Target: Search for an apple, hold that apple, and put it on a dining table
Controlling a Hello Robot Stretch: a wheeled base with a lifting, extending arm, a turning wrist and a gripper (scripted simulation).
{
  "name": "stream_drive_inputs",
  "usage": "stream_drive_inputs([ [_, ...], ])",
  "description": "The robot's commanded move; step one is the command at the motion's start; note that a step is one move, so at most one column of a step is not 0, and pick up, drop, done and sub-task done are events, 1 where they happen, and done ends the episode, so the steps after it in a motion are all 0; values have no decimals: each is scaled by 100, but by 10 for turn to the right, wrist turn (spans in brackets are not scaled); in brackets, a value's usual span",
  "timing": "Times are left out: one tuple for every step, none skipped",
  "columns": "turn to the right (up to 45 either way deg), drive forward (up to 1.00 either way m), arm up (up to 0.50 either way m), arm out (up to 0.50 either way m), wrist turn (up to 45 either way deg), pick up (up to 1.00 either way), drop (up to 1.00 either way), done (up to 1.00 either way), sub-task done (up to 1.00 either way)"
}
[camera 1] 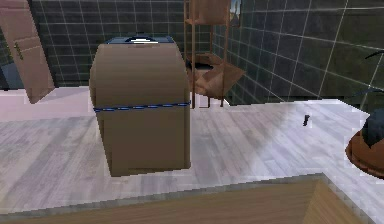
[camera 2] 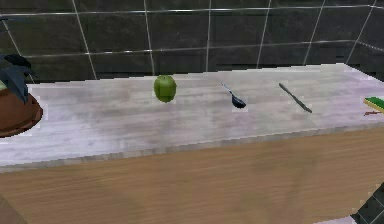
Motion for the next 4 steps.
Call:
stream_drive_inputs([
  [0, 0, 38, 0, 0, 0, 0, 0, 0],
  [0, 0, 0, 50, 0, 0, 0, 0, 0],
  [0, 0, 0, 0, 450, 0, 0, 0, 0],
  [0, 0, 0, 0, 450, 0, 0, 0, 0],
])
